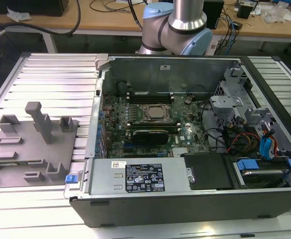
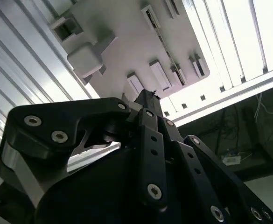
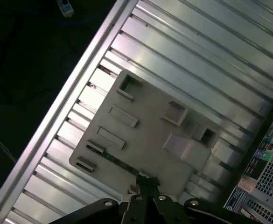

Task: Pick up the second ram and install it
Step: 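Pick up the second ram and move it above second insertion slot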

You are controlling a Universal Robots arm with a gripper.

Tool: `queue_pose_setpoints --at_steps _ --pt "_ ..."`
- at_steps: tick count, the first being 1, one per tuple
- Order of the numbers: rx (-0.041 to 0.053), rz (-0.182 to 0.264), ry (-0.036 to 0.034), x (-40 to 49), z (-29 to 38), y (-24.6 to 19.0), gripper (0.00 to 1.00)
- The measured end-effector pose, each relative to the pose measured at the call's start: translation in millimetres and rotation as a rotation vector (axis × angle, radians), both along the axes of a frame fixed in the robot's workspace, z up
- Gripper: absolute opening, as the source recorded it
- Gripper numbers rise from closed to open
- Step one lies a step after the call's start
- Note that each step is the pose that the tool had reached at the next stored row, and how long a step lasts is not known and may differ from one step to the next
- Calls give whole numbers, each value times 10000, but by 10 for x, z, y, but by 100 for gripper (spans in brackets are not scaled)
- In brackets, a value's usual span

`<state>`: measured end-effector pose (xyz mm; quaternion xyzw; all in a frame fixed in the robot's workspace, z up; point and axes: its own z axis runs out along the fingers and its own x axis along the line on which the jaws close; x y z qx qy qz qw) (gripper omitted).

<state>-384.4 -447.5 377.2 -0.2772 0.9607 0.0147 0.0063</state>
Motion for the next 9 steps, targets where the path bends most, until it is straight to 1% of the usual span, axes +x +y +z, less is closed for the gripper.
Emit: queue_pose_setpoints --at_steps 1,2,6,7,9 --pt "0 141 0 0 0 0 11" --pt "0 429 -1 0 0 0 11" --pt "0 975 -1 0 0 0 11" --pt "0 1305 -1 0 0 0 11" --pt "0 1570 -1 0 0 0 11"
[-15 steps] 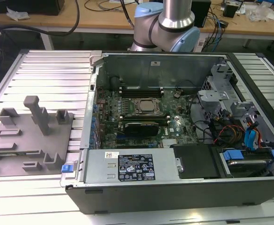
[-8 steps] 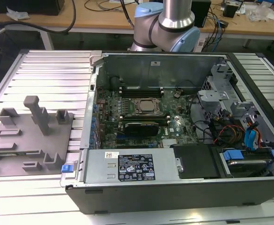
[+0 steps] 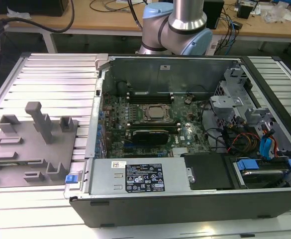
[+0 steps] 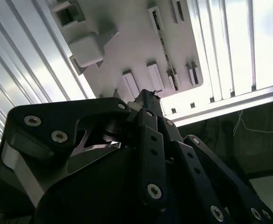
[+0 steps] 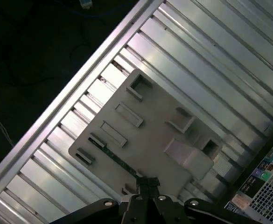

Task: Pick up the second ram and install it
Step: 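Pick up the second ram and move it above second insertion slot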

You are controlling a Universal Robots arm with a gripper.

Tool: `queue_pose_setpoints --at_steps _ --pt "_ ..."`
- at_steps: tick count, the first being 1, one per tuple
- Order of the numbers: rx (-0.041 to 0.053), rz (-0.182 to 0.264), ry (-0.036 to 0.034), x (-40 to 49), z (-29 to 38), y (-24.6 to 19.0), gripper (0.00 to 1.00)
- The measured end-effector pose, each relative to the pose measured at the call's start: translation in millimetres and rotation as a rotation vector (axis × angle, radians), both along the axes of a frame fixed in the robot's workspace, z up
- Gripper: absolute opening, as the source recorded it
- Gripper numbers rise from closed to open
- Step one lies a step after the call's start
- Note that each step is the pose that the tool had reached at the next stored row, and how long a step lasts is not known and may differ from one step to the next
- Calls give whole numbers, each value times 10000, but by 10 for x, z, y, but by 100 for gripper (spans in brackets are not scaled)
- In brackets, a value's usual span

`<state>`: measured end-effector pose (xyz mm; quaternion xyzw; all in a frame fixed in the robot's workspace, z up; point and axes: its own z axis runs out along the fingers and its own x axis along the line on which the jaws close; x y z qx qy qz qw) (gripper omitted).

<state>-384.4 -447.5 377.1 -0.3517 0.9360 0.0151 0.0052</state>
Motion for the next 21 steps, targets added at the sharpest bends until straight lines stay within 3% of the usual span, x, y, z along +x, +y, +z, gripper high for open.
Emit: queue_pose_setpoints --at_steps 4,11,21 --pt "0 792 0 0 0 0 11" --pt "0 2555 0 0 0 0 11" --pt "0 3923 0 0 0 0 11"
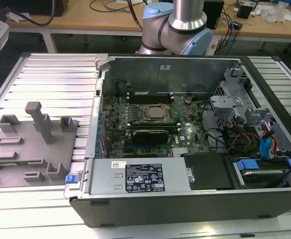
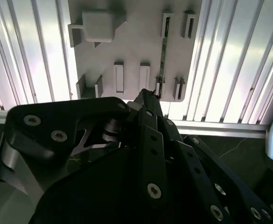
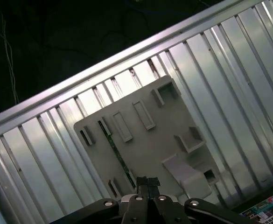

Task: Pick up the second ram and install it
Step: 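Pick up the second ram and move it above second insertion slot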

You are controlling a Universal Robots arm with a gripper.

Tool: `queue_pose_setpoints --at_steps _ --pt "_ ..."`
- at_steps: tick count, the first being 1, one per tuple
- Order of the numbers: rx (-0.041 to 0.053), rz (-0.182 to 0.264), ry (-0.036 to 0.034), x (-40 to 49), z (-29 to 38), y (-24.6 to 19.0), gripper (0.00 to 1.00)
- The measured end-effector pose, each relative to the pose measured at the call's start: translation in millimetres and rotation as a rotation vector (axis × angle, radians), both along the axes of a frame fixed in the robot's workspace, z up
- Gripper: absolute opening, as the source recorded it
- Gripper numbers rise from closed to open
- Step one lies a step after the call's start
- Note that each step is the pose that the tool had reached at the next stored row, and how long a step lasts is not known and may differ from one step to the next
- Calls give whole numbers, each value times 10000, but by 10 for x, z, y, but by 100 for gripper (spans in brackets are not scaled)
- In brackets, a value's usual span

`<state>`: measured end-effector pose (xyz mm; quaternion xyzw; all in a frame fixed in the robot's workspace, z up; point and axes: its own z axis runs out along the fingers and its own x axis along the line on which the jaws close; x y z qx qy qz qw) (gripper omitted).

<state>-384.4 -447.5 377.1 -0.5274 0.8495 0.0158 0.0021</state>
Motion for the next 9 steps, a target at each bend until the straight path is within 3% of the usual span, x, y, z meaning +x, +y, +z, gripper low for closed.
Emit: queue_pose_setpoints --at_steps 7,9 --pt "0 878 0 0 0 0 11" --pt "0 1374 0 0 0 0 11"
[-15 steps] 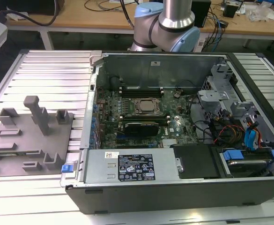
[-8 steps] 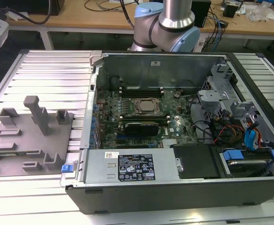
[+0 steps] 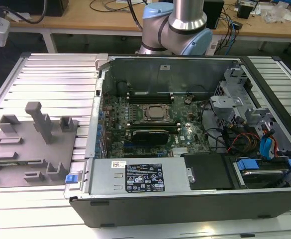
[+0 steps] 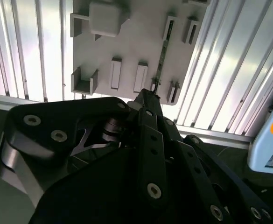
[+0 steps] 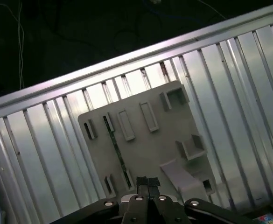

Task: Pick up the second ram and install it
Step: 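Pick up the second ram and move it above second insertion slot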

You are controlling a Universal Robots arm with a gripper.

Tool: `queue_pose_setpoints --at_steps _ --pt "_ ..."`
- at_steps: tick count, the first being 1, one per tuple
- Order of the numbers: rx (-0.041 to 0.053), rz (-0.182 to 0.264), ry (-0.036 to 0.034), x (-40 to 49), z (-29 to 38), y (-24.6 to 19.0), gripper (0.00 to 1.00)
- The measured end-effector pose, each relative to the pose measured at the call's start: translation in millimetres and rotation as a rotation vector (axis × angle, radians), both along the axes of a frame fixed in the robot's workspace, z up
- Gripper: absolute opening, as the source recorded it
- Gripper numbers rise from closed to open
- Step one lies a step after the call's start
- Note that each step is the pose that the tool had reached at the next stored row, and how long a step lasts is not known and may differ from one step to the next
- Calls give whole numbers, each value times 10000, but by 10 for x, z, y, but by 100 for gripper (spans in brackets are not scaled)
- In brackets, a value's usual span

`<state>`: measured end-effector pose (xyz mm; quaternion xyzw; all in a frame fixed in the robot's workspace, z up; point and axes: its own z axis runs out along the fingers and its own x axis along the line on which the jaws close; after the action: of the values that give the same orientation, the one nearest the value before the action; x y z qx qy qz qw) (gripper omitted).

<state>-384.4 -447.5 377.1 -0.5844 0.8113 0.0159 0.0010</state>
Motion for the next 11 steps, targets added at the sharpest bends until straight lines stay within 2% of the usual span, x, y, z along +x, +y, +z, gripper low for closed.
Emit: queue_pose_setpoints --at_steps 2,6,11 --pt "0 211 1 0 0 0 11" --pt "0 996 0 0 0 0 11" --pt "0 1628 1 0 1 0 11"
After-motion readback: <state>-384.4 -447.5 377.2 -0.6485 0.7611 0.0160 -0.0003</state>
